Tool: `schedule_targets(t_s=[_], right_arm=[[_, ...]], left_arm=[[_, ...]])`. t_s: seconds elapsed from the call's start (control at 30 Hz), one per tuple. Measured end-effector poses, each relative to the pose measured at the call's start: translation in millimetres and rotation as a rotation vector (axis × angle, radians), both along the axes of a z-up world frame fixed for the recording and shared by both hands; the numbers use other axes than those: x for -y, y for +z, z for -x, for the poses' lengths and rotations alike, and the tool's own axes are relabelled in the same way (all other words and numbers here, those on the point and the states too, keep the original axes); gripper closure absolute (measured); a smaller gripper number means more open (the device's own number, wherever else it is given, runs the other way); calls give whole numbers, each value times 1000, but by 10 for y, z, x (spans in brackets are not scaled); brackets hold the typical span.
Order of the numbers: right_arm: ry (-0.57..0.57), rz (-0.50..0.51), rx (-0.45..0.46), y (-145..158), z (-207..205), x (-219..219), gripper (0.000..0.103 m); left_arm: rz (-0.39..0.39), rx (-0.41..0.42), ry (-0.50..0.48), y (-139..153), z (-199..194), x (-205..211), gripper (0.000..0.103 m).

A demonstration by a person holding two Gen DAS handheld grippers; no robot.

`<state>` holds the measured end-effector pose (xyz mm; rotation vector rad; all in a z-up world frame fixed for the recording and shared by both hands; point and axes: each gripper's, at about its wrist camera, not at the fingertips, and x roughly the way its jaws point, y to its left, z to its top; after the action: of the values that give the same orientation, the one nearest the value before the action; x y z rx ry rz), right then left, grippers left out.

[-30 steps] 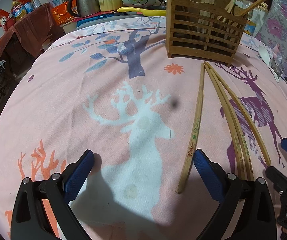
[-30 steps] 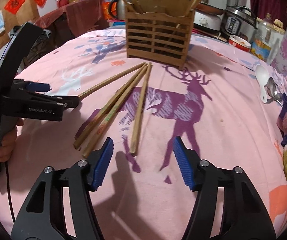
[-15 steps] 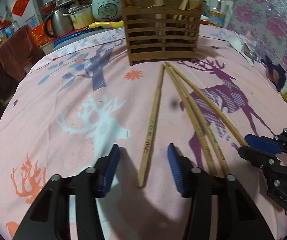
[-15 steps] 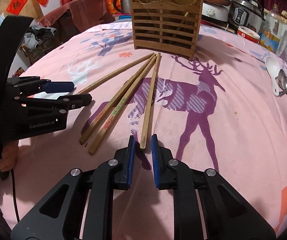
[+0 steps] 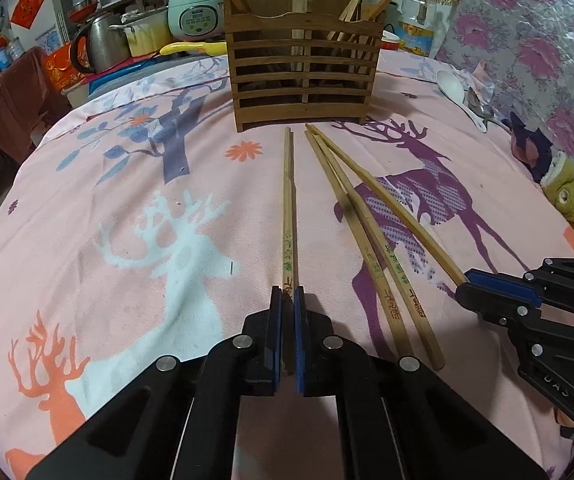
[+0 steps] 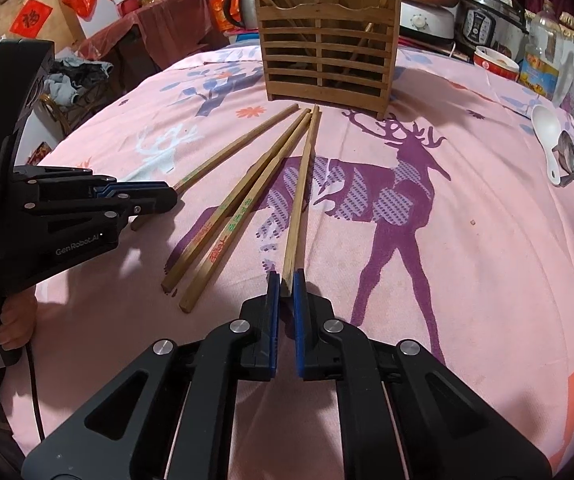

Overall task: Organize utensils
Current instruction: 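Lift the left tool's chopstick over the holder while the right tool carries its own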

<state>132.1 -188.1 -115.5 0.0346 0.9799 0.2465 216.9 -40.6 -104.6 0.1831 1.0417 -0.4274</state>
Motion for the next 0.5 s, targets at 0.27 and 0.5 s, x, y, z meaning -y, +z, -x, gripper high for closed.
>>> schedule_targets(t_s=[0.27, 0.5], right_arm=[[-4, 7, -8, -17, -18, 12, 95], [-6, -1, -3, -8, -13, 23, 96]], left_arm=[[26, -29, 14, -3, -33, -38, 97], [16, -14, 3, -1, -20, -16, 97]])
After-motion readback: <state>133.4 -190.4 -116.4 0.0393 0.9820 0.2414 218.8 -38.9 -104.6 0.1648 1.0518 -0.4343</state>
